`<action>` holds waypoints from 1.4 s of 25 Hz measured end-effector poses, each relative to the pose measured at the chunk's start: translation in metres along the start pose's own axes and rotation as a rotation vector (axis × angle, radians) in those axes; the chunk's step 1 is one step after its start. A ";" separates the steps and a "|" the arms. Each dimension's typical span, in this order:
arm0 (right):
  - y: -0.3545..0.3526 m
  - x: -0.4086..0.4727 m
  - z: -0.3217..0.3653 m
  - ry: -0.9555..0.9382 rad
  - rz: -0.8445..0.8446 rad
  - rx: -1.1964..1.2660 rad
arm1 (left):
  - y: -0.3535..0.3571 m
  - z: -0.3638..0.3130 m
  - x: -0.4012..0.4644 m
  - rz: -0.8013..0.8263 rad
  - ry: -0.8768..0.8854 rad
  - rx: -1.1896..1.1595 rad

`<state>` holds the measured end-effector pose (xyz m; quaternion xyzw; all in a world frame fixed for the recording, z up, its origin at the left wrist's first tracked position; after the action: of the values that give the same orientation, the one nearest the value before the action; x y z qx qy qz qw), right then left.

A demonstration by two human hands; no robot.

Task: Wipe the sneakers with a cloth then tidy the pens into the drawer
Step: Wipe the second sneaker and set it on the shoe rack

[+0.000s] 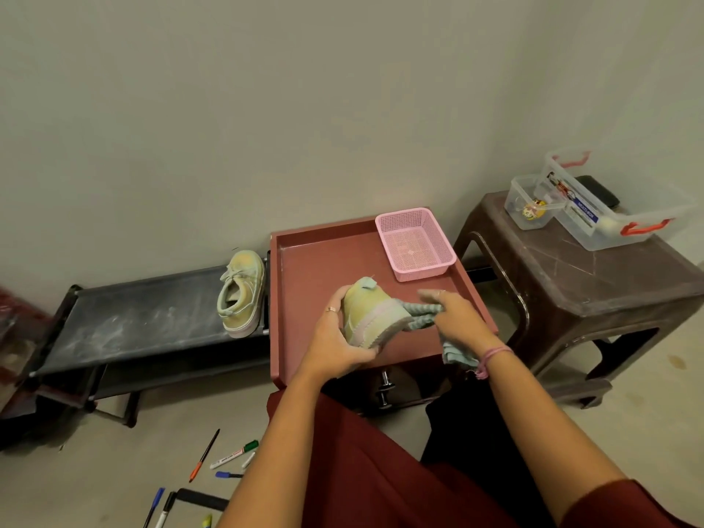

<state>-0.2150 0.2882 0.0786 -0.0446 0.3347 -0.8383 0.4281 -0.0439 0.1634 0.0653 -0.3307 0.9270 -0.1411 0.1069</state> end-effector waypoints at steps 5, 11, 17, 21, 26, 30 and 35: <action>0.011 -0.026 0.060 -0.244 -0.071 -0.040 | 0.001 -0.005 0.004 0.019 -0.008 0.028; 0.104 -0.060 0.061 -0.555 -0.263 -0.788 | 0.000 -0.003 -0.006 -0.060 -0.057 -0.045; 0.078 -0.046 0.046 -0.572 -0.382 -0.777 | 0.007 -0.004 -0.006 -0.025 -0.078 -0.172; 0.058 -0.036 0.052 -0.411 -0.327 -0.202 | -0.003 0.009 -0.008 -0.056 -0.074 -0.157; 0.043 -0.009 0.043 -0.202 0.141 0.075 | -0.013 0.014 -0.014 -0.075 -0.084 -0.115; 0.048 -0.025 0.069 -0.370 0.081 -0.326 | -0.017 0.015 -0.009 -0.051 -0.082 -0.111; 0.064 -0.034 0.076 -0.821 -0.074 -0.905 | -0.022 0.019 -0.006 -0.036 -0.081 -0.166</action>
<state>-0.1217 0.2476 0.1061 -0.5530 0.4635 -0.5415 0.4314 -0.0211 0.1477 0.0552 -0.3605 0.9243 -0.0523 0.1138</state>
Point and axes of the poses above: each hand's wrist, its own x-axis towards the middle knuckle, its own y-axis out of the palm, z = x × y, the point moved 3 cm from there along x, towards the middle knuckle, and after that the axes turned 3 degrees about -y, right-handed, at the moved point
